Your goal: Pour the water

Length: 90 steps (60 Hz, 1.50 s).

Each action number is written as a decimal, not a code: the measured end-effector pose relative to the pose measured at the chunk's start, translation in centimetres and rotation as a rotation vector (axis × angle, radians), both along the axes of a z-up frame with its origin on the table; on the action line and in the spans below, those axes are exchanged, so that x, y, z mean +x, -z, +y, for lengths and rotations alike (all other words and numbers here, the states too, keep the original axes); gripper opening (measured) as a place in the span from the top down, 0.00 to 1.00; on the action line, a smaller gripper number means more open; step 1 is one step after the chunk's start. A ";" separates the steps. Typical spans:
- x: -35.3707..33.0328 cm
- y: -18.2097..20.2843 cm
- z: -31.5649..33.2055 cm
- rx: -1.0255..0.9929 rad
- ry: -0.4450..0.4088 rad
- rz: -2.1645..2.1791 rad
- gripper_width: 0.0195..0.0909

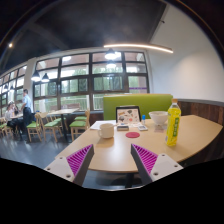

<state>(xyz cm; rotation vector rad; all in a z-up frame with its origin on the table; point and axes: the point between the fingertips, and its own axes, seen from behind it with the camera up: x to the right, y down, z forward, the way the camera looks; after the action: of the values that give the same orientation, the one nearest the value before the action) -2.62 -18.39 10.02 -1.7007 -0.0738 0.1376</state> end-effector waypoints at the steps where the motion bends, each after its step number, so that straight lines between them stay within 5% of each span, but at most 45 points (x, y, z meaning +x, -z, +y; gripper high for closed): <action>1: 0.2 0.1 0.1 0.000 0.004 -0.005 0.13; 23: 12.6 1.7 2.4 -0.036 0.217 -0.030 0.14; 42: 26.8 -0.1 14.5 0.038 0.379 -0.132 0.14; 51: 27.9 -1.0 20.1 0.089 0.339 -0.126 0.14; 54: 28.1 -1.4 21.5 0.096 0.333 -0.121 0.18; 58: 29.0 -1.1 23.0 0.081 0.355 -0.102 0.56; 61: 29.2 -1.0 23.2 0.086 0.377 -0.064 0.64; 72: 28.5 1.4 23.8 0.035 0.347 -0.005 0.63; 84: 27.5 0.5 24.2 0.071 0.417 -0.174 0.89; 90: 24.9 -2.0 25.0 0.069 0.390 -0.269 0.89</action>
<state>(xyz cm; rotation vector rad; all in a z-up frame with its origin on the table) 22.27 6.63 11.99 -1.6242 0.0537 -0.3809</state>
